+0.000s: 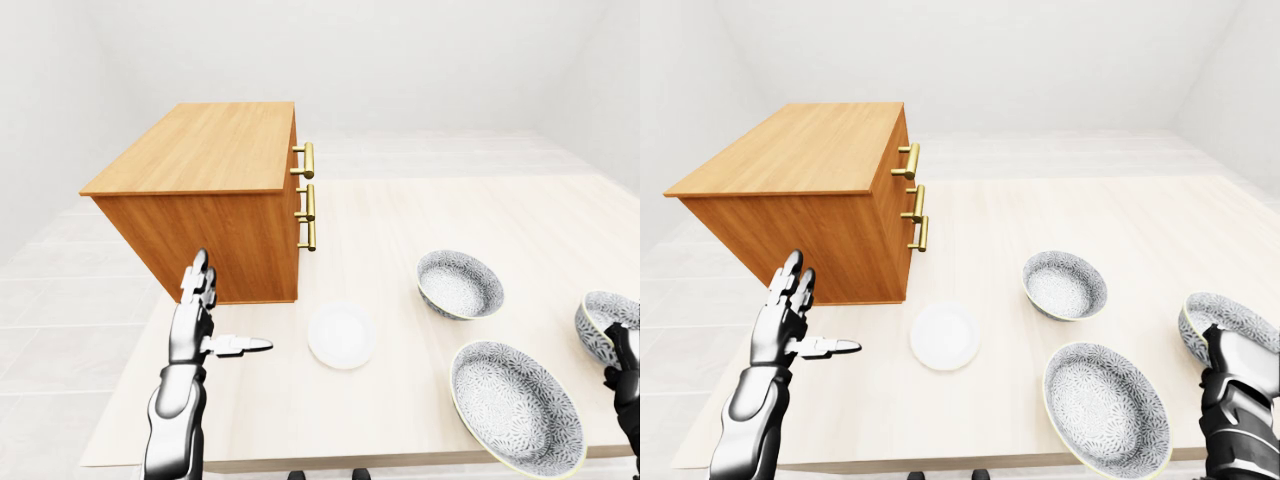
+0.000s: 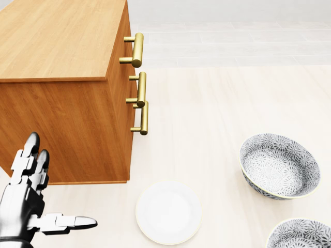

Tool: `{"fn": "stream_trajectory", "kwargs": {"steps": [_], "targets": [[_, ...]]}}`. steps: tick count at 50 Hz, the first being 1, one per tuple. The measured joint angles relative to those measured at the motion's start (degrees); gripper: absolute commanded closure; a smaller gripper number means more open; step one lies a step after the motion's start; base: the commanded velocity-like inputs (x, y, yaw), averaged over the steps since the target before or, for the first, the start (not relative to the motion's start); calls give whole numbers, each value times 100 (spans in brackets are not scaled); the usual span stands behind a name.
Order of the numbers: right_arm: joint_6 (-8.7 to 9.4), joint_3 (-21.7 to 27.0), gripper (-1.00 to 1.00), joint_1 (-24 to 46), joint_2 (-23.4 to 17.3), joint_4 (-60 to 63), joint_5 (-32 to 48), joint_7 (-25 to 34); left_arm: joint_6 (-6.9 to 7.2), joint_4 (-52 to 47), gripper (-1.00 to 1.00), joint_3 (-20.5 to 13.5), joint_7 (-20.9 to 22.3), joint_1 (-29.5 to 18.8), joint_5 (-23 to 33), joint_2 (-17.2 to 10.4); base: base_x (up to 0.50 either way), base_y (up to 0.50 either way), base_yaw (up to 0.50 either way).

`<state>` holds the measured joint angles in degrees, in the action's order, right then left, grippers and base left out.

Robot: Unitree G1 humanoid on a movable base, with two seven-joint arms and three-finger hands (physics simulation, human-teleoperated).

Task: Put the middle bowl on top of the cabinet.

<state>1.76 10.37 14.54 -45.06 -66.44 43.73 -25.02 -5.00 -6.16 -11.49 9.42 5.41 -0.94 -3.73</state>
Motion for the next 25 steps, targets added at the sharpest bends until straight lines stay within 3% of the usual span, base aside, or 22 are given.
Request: {"fn": "stream_trajectory", "kwargs": {"steps": [6,25], "targets": [[1,18,100,-16,-16,17,9,64,0,-12,-100,8,-7,-1,7,1,0,0,0],[179,216,100,-197,-124,458,7,379,0,-179,-100,-12,8,46,1,7,0,0,0]]}}
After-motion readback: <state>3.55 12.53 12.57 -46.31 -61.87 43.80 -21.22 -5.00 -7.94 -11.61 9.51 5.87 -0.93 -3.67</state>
